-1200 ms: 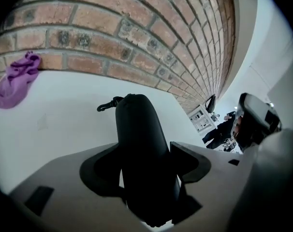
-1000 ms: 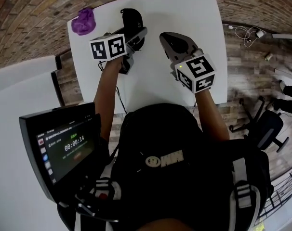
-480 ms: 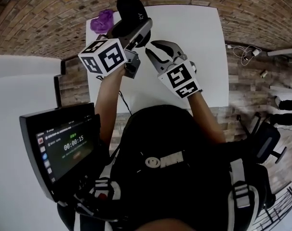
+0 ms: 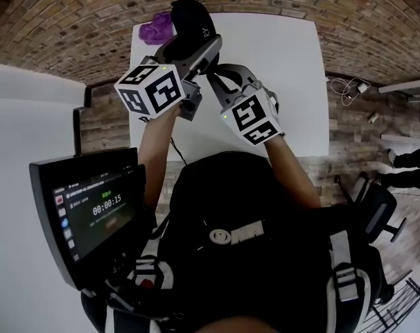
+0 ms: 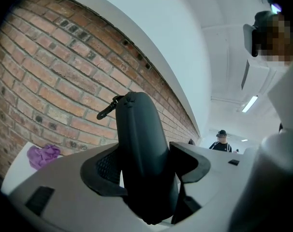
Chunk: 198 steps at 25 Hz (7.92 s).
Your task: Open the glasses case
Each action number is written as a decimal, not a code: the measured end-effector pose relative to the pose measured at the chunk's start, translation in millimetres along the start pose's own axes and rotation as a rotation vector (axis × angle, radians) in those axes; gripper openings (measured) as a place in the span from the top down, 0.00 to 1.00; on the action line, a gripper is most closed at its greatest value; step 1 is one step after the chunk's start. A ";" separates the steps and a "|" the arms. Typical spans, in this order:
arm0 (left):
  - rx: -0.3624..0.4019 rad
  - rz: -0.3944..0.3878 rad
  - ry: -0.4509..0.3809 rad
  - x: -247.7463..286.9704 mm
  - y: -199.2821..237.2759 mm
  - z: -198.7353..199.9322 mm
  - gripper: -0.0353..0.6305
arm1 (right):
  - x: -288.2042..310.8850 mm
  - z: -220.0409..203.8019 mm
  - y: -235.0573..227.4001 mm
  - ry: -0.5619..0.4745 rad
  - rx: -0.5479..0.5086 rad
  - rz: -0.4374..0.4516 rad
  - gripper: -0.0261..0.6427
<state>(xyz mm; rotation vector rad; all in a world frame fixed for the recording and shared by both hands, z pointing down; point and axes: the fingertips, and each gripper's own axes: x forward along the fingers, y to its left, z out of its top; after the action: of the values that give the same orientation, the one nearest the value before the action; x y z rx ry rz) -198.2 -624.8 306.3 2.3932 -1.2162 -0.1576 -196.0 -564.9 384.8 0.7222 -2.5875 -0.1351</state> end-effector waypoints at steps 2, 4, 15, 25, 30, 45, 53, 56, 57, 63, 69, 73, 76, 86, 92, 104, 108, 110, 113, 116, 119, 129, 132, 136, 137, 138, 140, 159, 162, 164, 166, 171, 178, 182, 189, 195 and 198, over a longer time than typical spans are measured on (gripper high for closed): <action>0.028 -0.013 0.030 -2.2 -1.2 -2.5 0.48 | 2.6 -1.1 3.9 0.020 -0.028 0.022 0.94; 0.045 -0.025 0.042 -1.7 -2.8 -3.6 0.48 | 4.1 -3.2 1.9 0.041 -0.045 0.033 0.95; 0.009 -0.090 0.032 9.0 -10.1 -5.3 0.51 | 1.1 -18.3 -29.3 0.099 -0.101 0.014 0.95; 0.041 -0.093 0.073 4.5 -7.4 -17.7 0.51 | -3.4 -10.7 -51.7 0.122 -0.217 -0.008 0.95; 0.120 -0.102 0.147 7.6 -11.9 -29.2 0.51 | -6.1 -2.5 -62.1 0.122 -0.273 -0.020 0.95; 0.218 -0.215 0.434 11.3 -29.3 -94.0 0.52 | -32.6 27.7 -89.8 0.114 -0.476 -0.070 0.95; 0.217 -0.241 0.421 5.3 -28.1 -98.7 0.52 | -34.7 2.8 -89.6 0.029 -0.279 0.033 0.94; 0.203 -0.229 0.401 2.5 -24.1 -92.2 0.52 | -45.9 -3.5 -88.6 -0.041 -0.116 0.159 0.74; 0.205 -0.232 0.402 1.6 -24.2 -91.1 0.52 | -51.7 1.0 -85.7 -0.098 -0.037 0.224 0.66; 0.270 -0.337 0.463 4.5 -48.7 -102.3 0.52 | -57.0 35.6 -66.4 -0.324 0.236 0.461 0.48; 0.289 -0.382 0.489 4.9 -57.3 -108.7 0.52 | -45.4 33.0 -43.2 -0.297 0.285 0.572 0.48; 0.282 -0.400 0.287 6.5 -62.4 -81.3 0.51 | -56.4 48.0 -68.5 -0.458 0.430 0.539 0.50; 0.249 -0.388 0.121 4.0 -58.4 -55.6 0.47 | -75.2 62.9 -112.1 -0.710 0.667 0.446 0.50; 0.085 -0.351 -0.097 4.1 -50.5 -15.7 0.42 | -68.1 62.5 -115.6 -0.920 0.934 0.350 0.50; 0.098 -0.367 -0.030 -0.9 -48.7 -19.9 0.49 | -60.9 52.6 -109.1 -0.867 0.972 0.405 0.50; 0.062 -0.280 -0.017 -11.0 -17.5 -13.8 0.50 | -34.1 9.6 -91.8 -0.221 0.071 -0.089 0.51; 0.083 -0.279 0.008 -10.1 -18.3 -18.4 0.50 | -29.6 3.2 -87.7 -0.086 -0.089 -0.173 0.87; 0.093 -0.279 0.029 -10.1 -18.2 -22.3 0.50 | -29.4 -2.2 -89.4 -0.025 -0.177 -0.206 0.91; 0.095 -0.271 0.069 -9.8 -15.8 -30.3 0.50 | -26.6 -12.7 -85.7 0.059 -0.268 -0.196 0.93; 0.096 -0.277 0.102 -10.3 -15.3 -38.4 0.51 | -27.2 -21.4 -82.1 0.110 -0.319 -0.168 0.94; 0.107 -0.288 0.125 -11.0 -16.3 -44.2 0.51 | -30.1 -25.0 -85.3 0.146 -0.375 -0.177 0.94; 0.226 -0.307 0.292 -13.0 -18.3 -70.5 0.53 | -34.7 -22.3 -97.7 0.210 -0.563 -0.205 0.95; 0.249 -0.310 0.337 -13.8 -17.7 -77.0 0.53 | -35.2 -22.8 -95.0 0.231 -0.627 -0.204 0.95; 0.287 -0.316 0.412 -16.7 -15.8 -88.3 0.53 | -35.4 -25.4 -87.0 0.276 -0.761 -0.191 0.95; 0.304 -0.313 0.436 -17.0 -15.3 -91.8 0.53 | -35.1 -27.1 -84.8 0.296 -0.812 -0.187 0.95; 0.323 -0.308 0.460 -16.8 -15.0 -95.1 0.53 | -34.6 -28.9 -83.0 0.316 -0.862 -0.184 0.95; 0.361 -0.299 0.504 -15.7 -14.6 -101.3 0.53 | -33.4 -32.2 -79.5 0.345 -0.949 -0.176 0.95; 0.095 -0.359 0.457 -18.8 2.5 -104.8 0.53 | -48.8 -35.0 -42.2 0.189 -0.765 0.138 0.45; 0.085 -0.426 0.460 -13.9 -17.8 -106.5 0.53 | -33.6 -37.7 -13.8 0.174 -0.875 0.185 0.45; 0.081 -0.470 0.468 -13.2 -30.3 -107.9 0.53 | -25.2 -41.1 -14.7 0.187 -0.958 0.138 0.45; 0.058 -0.496 0.462 -13.5 -34.7 -107.1 0.53 | -25.2 -41.2 -16.6 0.185 -0.941 0.138 0.47; -0.030 -0.529 0.262 -16.6 -36.8 -74.2 0.49 | -34.8 -30.4 -15.0 0.114 -0.643 0.233 0.49; 0.069 -0.443 0.061 -18.1 -27.8 -34.5 0.44 | -42.7 -31.0 -31.9 -0.041 -0.054 0.300 0.49; 0.126 -0.339 0.019 -17.0 -13.1 -26.2 0.44 | -49.8 -28.1 -48.9 -0.155 0.242 0.284 0.49; 0.146 -0.306 0.011 -12.7 -7.9 -30.0 0.44 | -52.0 -27.7 -42.1 -0.202 0.355 0.321 0.49; 0.168 -0.245 0.016 -15.3 1.9 -32.0 0.45 | -58.2 -22.8 -44.2 -0.253 0.436 0.359 0.49; 0.124 -0.250 -0.011 -16.4 1.7 -28.5 0.51 | -56.9 -19.2 -46.2 -0.291 0.504 0.361 0.51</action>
<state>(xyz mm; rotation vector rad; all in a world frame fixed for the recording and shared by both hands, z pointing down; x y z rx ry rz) -201.0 -603.1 330.9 2.6506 -0.9528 -0.1777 -122.4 -574.9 369.8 0.3999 -3.0174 0.5829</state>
